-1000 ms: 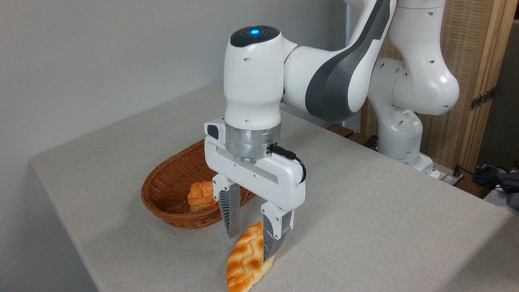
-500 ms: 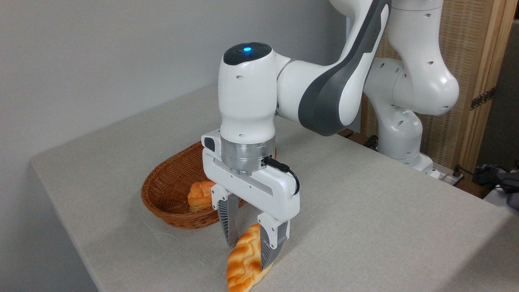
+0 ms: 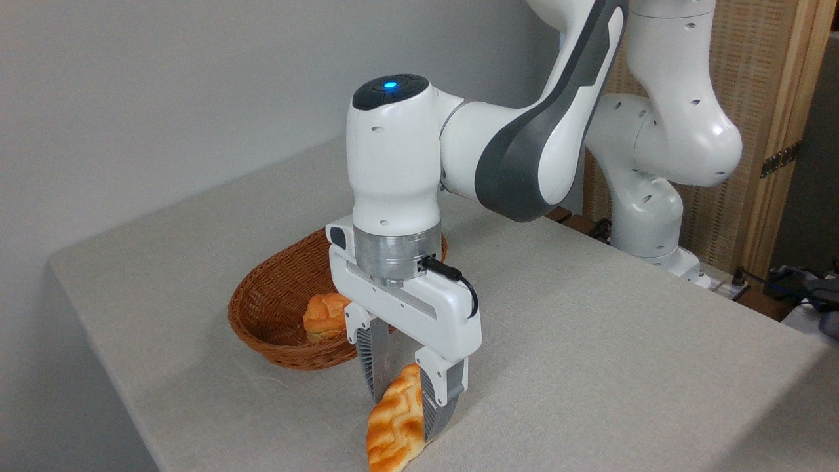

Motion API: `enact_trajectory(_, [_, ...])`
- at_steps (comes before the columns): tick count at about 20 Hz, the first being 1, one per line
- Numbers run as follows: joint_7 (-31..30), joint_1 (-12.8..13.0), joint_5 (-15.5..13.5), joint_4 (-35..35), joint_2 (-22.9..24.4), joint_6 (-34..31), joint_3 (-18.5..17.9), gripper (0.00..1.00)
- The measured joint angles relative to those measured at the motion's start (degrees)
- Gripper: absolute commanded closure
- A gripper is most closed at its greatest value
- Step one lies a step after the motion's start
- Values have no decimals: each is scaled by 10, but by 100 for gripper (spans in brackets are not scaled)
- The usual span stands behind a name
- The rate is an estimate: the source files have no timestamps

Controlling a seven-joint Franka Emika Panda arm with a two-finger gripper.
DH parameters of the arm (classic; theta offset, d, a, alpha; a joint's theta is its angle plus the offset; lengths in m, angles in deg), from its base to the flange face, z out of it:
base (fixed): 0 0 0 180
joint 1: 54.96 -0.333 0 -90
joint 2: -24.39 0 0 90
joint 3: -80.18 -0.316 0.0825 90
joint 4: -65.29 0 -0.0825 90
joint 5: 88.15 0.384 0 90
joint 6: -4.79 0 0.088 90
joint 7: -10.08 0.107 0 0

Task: Put bread into the basket
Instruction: 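Close the gripper on the braided bread loaf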

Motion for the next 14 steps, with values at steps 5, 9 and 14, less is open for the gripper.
enact_trajectory(5, [0, 0, 0, 0, 0, 0, 0, 53])
enact_trajectory(9, [0, 0, 0, 0, 0, 0, 0, 54])
enact_trajectory(14, [0, 0, 0, 0, 0, 0, 1, 59])
